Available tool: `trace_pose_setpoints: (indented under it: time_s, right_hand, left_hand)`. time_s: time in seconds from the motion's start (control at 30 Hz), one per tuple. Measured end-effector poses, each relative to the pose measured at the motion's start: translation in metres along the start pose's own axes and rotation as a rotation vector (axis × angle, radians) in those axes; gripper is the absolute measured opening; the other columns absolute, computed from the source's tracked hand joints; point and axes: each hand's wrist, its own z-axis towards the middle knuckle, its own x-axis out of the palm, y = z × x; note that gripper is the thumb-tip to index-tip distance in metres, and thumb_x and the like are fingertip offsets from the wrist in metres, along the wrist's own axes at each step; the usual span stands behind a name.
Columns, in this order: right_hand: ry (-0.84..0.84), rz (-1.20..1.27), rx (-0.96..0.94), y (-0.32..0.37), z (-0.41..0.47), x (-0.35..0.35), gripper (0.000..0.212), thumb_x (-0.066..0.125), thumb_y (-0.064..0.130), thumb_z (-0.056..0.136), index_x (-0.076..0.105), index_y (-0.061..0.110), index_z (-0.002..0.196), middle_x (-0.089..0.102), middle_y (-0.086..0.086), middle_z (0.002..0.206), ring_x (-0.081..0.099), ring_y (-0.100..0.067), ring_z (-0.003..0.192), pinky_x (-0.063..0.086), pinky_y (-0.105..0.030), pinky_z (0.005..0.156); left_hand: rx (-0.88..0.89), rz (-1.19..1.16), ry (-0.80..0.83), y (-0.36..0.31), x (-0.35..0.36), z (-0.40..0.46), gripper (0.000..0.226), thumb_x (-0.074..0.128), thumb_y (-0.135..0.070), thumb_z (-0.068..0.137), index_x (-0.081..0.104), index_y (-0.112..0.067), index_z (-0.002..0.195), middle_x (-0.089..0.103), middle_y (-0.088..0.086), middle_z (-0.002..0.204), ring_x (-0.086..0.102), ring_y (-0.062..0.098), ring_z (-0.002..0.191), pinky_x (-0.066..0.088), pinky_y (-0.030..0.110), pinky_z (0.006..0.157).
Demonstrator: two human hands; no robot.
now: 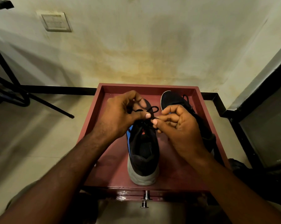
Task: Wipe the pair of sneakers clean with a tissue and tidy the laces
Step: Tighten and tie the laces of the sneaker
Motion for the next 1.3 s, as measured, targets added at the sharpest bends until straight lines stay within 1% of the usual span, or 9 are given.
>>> trace_pose_setpoints:
  time_s: [0.13,0.3,0.47,0.57,0.7,0.83,0.93,1.13,1.3]
  right_hand:
    - [-0.061,-0.103,-0.118,-0.003,0.0,0.001,0.02,0.083,0.005,0.085,0.067,0.01,0.096,0.077,-0.008,0.087,0.078,-0.022,0.08,0.062,-0.032,0.074]
    - [-0.096,-0.195,-0.256,-0.005,-0.002,0.0,0.013,0.08,0.005,0.087,0.07,0.008,0.095,0.078,-0.004,0.091,0.078,-0.018,0.088,0.064,-0.037,0.08]
    - [-0.087,-0.204,-0.265,-0.008,0.0,-0.001,0.009,0.076,0.001,0.091,0.074,0.006,0.098,0.078,-0.005,0.093,0.078,-0.017,0.09,0.063,-0.035,0.081]
    - [-0.08,-0.293,-0.314,-0.008,-0.002,0.003,0.015,0.073,0.0,0.093,0.078,0.007,0.105,0.078,-0.001,0.099,0.076,-0.01,0.095,0.062,-0.028,0.086]
    - [-0.048,-0.343,-0.411,-0.004,-0.006,0.003,0.021,0.078,0.008,0.089,0.078,0.005,0.109,0.076,-0.001,0.106,0.074,-0.01,0.1,0.061,-0.025,0.084]
    - [-0.051,-0.341,-0.458,-0.002,-0.006,0.002,0.037,0.091,0.022,0.078,0.078,0.003,0.108,0.075,-0.005,0.109,0.074,-0.013,0.101,0.062,-0.024,0.078]
    - [-0.081,-0.393,-0.5,-0.002,-0.004,0.0,0.029,0.089,0.014,0.081,0.079,0.004,0.106,0.075,-0.005,0.11,0.073,-0.009,0.103,0.06,-0.02,0.08]
    - [-0.152,-0.473,-0.494,-0.001,-0.003,-0.001,0.008,0.079,0.01,0.089,0.08,0.006,0.096,0.076,-0.002,0.105,0.07,-0.003,0.103,0.054,-0.016,0.088]
    - [-0.184,-0.496,-0.437,-0.003,-0.002,-0.002,0.013,0.072,0.003,0.089,0.068,0.004,0.077,0.072,-0.004,0.102,0.069,-0.009,0.099,0.056,-0.019,0.082]
  left_hand:
    - [0.122,0.223,0.057,-0.002,-0.003,-0.001,0.011,0.085,-0.018,0.081,0.083,-0.019,0.092,0.079,-0.01,0.084,0.073,0.001,0.08,0.061,0.033,0.077]
    - [0.281,0.573,0.223,-0.004,-0.005,0.001,0.012,0.073,-0.033,0.094,0.081,-0.028,0.101,0.074,-0.008,0.087,0.063,0.013,0.083,0.052,0.037,0.071]
    - [-0.1,-0.001,0.378,0.003,-0.001,-0.002,0.027,0.055,-0.027,0.106,0.076,-0.012,0.1,0.075,0.002,0.089,0.068,0.014,0.086,0.053,0.033,0.08]
    - [-0.267,-0.226,0.337,0.008,0.003,-0.003,0.038,0.054,-0.035,0.105,0.073,-0.003,0.099,0.071,0.025,0.095,0.055,0.028,0.087,0.042,0.046,0.082]
    - [-0.315,-0.273,0.307,0.005,0.004,-0.002,0.036,0.053,-0.029,0.106,0.073,0.0,0.1,0.071,0.013,0.087,0.055,0.029,0.082,0.043,0.045,0.08]
    - [-0.31,-0.32,0.304,0.003,0.004,-0.002,0.041,0.055,-0.03,0.105,0.07,0.008,0.104,0.066,0.019,0.085,0.053,0.031,0.082,0.043,0.048,0.081]
    - [-0.295,-0.31,0.285,0.0,0.005,-0.003,0.041,0.056,-0.032,0.104,0.072,0.006,0.1,0.068,0.031,0.09,0.055,0.032,0.083,0.043,0.048,0.081]
    - [-0.324,-0.314,0.254,-0.003,0.004,-0.003,0.032,0.061,-0.029,0.1,0.075,-0.001,0.094,0.072,0.015,0.086,0.057,0.03,0.083,0.044,0.045,0.081]
    - [-0.315,-0.124,0.136,-0.002,-0.009,-0.001,0.014,0.071,-0.02,0.095,0.077,-0.01,0.102,0.073,0.002,0.073,0.064,-0.003,0.06,0.048,0.012,0.059]
